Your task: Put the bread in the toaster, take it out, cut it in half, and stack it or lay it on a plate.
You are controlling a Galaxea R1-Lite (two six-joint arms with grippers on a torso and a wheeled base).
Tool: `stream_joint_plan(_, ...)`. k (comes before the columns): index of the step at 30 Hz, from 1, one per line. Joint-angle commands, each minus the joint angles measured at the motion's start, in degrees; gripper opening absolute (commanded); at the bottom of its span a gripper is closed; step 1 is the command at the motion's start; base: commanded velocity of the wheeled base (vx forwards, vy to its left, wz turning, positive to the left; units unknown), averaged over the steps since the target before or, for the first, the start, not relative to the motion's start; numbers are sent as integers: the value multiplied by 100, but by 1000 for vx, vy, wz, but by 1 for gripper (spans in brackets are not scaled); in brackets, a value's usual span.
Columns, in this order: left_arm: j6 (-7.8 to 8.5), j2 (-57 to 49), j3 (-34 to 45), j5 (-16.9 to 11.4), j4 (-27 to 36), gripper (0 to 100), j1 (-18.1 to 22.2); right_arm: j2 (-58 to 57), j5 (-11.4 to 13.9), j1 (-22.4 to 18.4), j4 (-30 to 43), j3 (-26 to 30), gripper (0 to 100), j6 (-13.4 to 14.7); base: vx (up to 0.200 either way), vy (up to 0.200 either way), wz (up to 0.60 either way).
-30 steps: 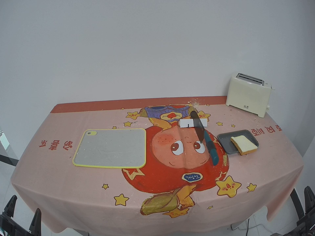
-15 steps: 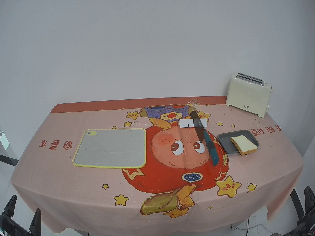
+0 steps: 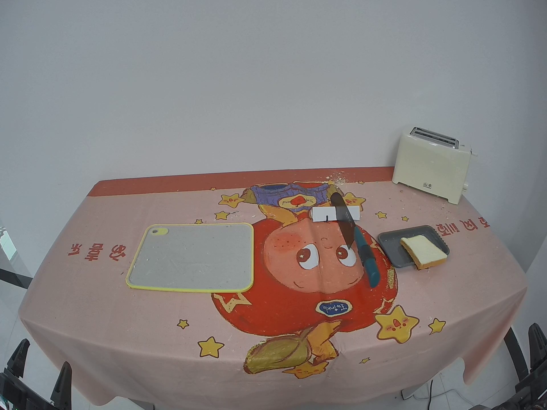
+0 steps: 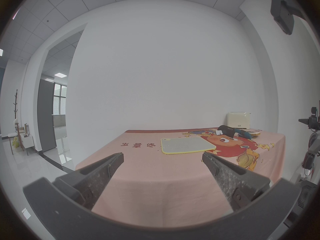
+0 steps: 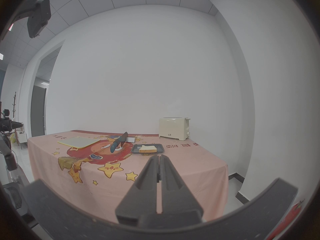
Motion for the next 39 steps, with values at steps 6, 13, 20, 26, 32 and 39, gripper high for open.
stream_joint_plan(6, -1, -49, 101, 0, 0, 100, -2, -93, 4, 0, 0, 92, 100, 0, 0, 0, 0)
stream_joint_plan(13, -1, -49, 101, 0, 0, 100, -2, -93, 75, 0, -123, -48, 100, 53, 0, 0, 0)
stream_joint_plan(20, 8, -49, 101, 0, 0, 100, -2, 751, 180, 150, -62, -980, 100, 405, 0, 0, 0)
stream_joint_plan(26, 8, -49, 101, 0, 0, 100, -2, 725, 312, 211, -26, -417, 100, 519, 0, 0, 0)
stream_joint_plan(32, -1, -49, 101, 0, 0, 100, -2, 1208, 874, 247, -35, -426, 100, 1916, 0, 0, 0)
stream_joint_plan(39, -1, -49, 101, 0, 0, 100, -2, 2773, 1762, 247, -97, -1059, 100, 5019, 0, 0, 0)
